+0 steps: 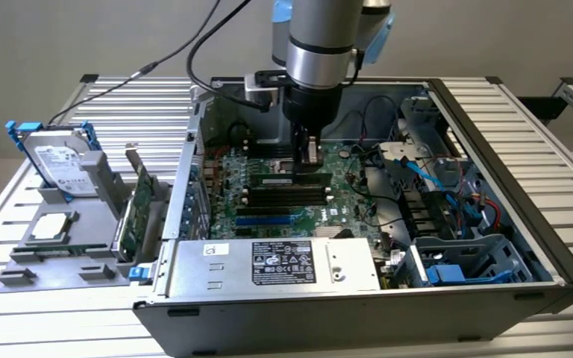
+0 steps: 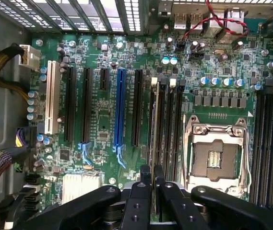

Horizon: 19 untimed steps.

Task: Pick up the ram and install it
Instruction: 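Insert the ram into the slot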

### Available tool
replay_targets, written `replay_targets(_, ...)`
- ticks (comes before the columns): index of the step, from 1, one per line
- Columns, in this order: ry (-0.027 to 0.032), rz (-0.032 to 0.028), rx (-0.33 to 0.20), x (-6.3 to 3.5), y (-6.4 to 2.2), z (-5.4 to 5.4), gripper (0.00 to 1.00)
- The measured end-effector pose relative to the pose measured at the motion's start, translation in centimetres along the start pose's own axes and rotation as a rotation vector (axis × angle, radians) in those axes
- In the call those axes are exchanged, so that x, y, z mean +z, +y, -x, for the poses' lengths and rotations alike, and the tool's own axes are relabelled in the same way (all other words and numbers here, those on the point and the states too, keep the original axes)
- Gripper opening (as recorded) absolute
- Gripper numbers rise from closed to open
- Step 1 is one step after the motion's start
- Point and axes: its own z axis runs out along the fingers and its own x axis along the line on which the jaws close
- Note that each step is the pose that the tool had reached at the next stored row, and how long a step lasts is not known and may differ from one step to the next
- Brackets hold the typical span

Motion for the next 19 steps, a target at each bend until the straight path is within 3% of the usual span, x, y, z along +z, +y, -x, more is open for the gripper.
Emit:
replay_targets(10,0.0004,-0.0001,-0.003,1.83,0.05,0.1,0.14)
replay_targets(19,0.0013,-0.0023,-0.009,2.29,0.13,0.1,0.14)
